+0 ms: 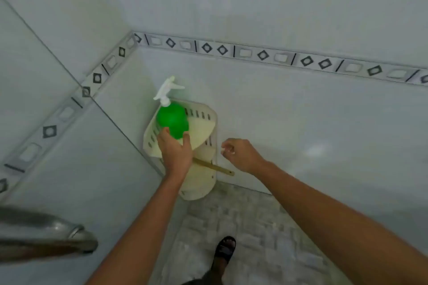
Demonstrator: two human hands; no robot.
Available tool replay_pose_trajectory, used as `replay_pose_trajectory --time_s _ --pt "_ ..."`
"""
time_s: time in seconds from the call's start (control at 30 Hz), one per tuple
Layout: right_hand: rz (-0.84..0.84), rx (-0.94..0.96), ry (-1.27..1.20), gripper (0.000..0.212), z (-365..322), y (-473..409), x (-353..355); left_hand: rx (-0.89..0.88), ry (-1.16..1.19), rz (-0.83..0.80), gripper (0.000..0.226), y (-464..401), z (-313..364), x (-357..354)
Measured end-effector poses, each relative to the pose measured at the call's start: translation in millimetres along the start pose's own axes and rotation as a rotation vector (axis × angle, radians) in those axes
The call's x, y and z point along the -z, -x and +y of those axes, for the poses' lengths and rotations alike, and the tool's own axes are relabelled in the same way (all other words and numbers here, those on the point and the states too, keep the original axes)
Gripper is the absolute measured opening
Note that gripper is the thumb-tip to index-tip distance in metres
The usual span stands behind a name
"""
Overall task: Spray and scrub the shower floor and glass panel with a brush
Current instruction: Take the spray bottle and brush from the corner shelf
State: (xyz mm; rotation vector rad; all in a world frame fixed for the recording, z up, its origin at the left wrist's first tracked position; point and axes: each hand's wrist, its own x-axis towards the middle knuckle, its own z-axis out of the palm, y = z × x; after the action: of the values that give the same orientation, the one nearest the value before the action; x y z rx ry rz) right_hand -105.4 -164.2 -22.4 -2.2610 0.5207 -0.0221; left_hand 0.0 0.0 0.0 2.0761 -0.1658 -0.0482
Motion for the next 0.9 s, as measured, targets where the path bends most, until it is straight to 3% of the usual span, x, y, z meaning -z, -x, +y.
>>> replay_pose_trajectory --time_s 0.1,0.27,0.53,0.9 --pt "-0.101 -0.073 -0.011 0.023 16.4 -28.5 -36.4 0.058 0.035 0.076 0.061 -41.7 -17.7 -8.4" --pt "-0.272 -0.096 0.169 0.032 44.3 -80.5 -96.6 0.011 0.035 0.078 0.064 -101.3 -42.0 -26.0" --pt "-0.36 -0.293 0.326 0.051 116.8 -145.8 -191.9 -0.191 0.09 0.177 0.045 -135.3 -62.3 -45.7" --pt "-0.395 -0.274 0.47 0.046 160.2 -180.6 -232.8 -0.273 0.075 0.265 0.048 -145.6 -67.4 -40.8"
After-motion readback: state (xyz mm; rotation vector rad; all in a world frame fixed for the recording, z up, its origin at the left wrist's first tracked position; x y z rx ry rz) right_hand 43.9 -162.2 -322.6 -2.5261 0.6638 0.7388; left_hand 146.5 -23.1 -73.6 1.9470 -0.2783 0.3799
